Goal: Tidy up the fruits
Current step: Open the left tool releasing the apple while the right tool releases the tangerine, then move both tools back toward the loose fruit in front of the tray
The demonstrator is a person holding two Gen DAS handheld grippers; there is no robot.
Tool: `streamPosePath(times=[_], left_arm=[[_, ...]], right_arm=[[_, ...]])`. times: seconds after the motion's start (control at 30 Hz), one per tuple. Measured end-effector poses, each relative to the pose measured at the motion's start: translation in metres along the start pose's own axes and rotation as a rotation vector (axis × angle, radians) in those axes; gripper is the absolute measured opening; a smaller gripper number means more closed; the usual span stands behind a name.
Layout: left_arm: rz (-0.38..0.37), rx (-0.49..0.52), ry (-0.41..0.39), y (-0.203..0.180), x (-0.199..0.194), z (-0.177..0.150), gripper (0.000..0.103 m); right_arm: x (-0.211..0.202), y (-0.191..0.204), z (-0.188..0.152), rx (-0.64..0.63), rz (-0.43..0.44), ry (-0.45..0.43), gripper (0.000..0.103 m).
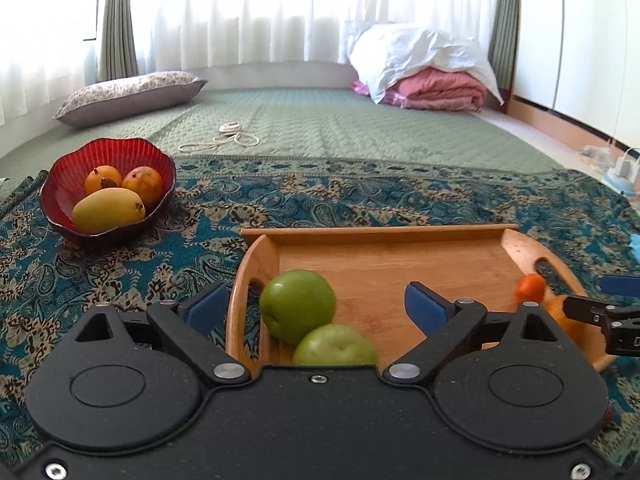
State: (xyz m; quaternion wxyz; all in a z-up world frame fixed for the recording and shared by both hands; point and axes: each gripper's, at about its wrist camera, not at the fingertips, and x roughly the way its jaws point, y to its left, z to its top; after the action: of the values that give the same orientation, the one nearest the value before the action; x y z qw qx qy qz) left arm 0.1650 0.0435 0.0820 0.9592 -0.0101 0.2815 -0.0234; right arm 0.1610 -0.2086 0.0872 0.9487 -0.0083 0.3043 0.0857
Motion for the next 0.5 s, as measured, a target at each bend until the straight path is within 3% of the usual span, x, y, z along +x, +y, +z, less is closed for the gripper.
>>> streamPosePath(times=[0.5], left_arm=[[-0.11, 0.004, -0.079, -0.015, -0.066, -0.041, 0.101]], right_arm=[[-0.044, 0.03, -0.031, -0.117, -0.008, -0.106, 0.094]])
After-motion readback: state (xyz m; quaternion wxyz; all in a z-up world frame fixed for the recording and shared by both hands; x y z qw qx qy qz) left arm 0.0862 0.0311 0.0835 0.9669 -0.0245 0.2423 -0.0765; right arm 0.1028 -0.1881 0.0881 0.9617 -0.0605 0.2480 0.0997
